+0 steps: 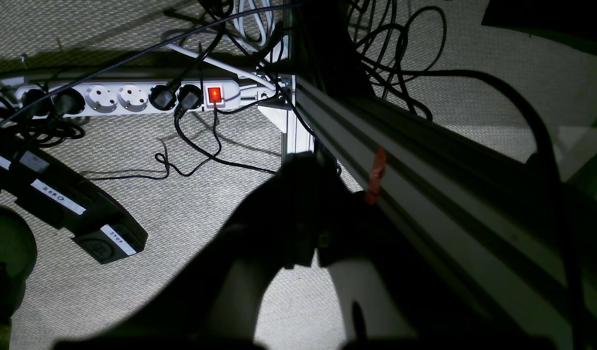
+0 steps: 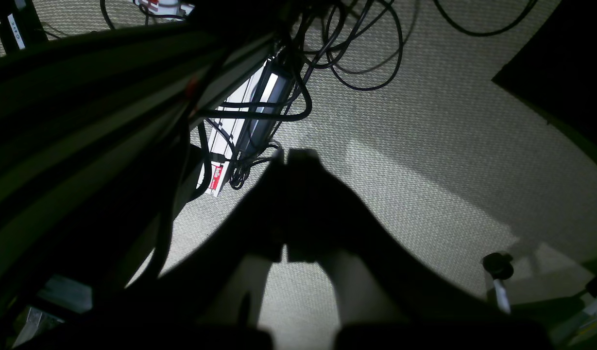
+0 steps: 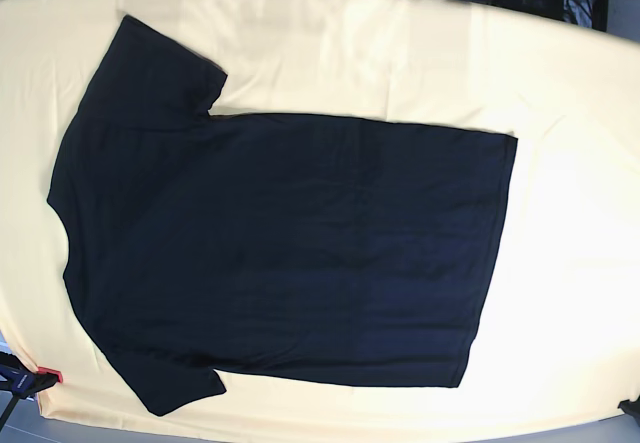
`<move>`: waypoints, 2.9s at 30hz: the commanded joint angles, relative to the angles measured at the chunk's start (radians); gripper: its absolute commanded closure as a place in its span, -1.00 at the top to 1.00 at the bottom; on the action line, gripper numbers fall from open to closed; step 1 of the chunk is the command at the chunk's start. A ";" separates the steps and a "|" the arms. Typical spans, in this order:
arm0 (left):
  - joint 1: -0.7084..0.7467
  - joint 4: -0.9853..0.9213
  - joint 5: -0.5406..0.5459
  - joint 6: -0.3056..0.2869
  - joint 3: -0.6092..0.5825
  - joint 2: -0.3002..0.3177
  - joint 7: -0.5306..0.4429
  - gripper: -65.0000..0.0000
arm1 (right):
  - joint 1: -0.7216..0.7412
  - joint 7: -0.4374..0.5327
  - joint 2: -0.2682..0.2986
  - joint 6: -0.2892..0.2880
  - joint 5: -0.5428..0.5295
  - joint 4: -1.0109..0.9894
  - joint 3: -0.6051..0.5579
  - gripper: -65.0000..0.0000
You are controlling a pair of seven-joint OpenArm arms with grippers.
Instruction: Fold the T-shirt properly
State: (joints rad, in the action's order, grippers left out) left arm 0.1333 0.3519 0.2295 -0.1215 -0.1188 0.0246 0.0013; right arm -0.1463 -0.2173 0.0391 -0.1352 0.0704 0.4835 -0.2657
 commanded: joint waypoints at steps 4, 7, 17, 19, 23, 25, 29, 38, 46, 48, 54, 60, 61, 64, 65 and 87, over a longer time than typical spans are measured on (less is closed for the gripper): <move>0.002 0.006 0.008 -0.012 -0.005 -0.003 -0.001 -1.00 | 0.006 0.007 0.005 -0.003 -0.010 0.010 0.002 -1.00; 0.002 0.006 0.008 -0.012 -0.005 -0.003 -0.001 -1.00 | 0.006 0.007 0.005 -0.003 -0.010 0.010 0.002 -1.00; 0.002 0.006 0.008 -0.012 -0.005 -0.003 -0.001 -1.00 | 0.006 0.007 0.005 -0.003 -0.010 0.010 0.002 -1.00; 0.002 0.006 0.008 -0.012 -0.005 -0.003 -0.001 -1.00 | 0.006 0.007 0.005 -0.004 -0.010 0.010 0.002 -1.00; 0.002 0.006 0.008 -0.012 -0.005 -0.003 -0.001 -1.00 | 0.008 0.007 0.005 -0.003 -0.010 0.010 0.002 -1.00; 0.002 0.006 0.008 -0.012 -0.005 -0.003 -0.001 -1.00 | 0.008 0.007 0.005 -0.003 -0.010 0.010 0.002 -1.00; 0.002 0.008 0.006 -0.013 -0.005 -0.003 0.003 -1.00 | 0.008 0.005 0.006 -0.003 -0.010 0.010 0.002 -1.00; 0.042 0.098 -0.084 -0.111 -0.142 0.039 0.193 -1.00 | -0.069 -0.105 0.081 -0.061 -0.010 0.137 0.002 -1.00; 0.230 0.367 -0.084 -0.111 -0.378 0.139 0.275 -1.00 | -0.256 -0.129 0.164 -0.195 -0.021 0.303 0.002 -1.00; 0.297 0.454 -0.083 -0.110 -0.402 0.167 0.289 -1.00 | -0.320 -0.136 0.176 -0.213 -0.021 0.372 0.002 -1.00; 0.497 0.715 -0.084 -0.085 -0.407 0.259 0.330 -1.00 | -0.533 -0.232 0.211 -0.251 -0.022 0.638 0.002 -1.00; 0.694 1.013 -0.101 0.028 -0.407 0.398 0.367 -1.00 | -0.768 -0.278 0.301 -0.224 -0.080 0.985 0.002 -1.00; 0.724 1.064 -0.123 0.049 -0.407 0.422 0.367 -1.00 | -0.805 -0.280 0.319 -0.216 -0.081 1.043 0.002 -1.00; 0.810 1.223 -0.211 0.107 -0.401 0.491 0.386 -1.00 | -0.904 -0.325 0.367 -0.177 -0.072 1.215 0.002 -1.00; 0.838 1.276 -0.239 0.125 -0.394 0.513 0.403 -1.00 | -0.934 -0.341 0.380 -0.163 -0.069 1.271 0.002 -1.00; 1.085 2.004 -0.370 0.179 0.301 0.643 0.501 -1.00 | -1.125 -0.417 0.604 0.237 0.362 1.873 0.005 -1.00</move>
State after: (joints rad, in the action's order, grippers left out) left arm 1.2034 2.3470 -0.1360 0.0475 0.1791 0.6636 0.4999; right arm -1.2549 -0.6418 0.6361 0.0898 0.4225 2.3436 -0.2604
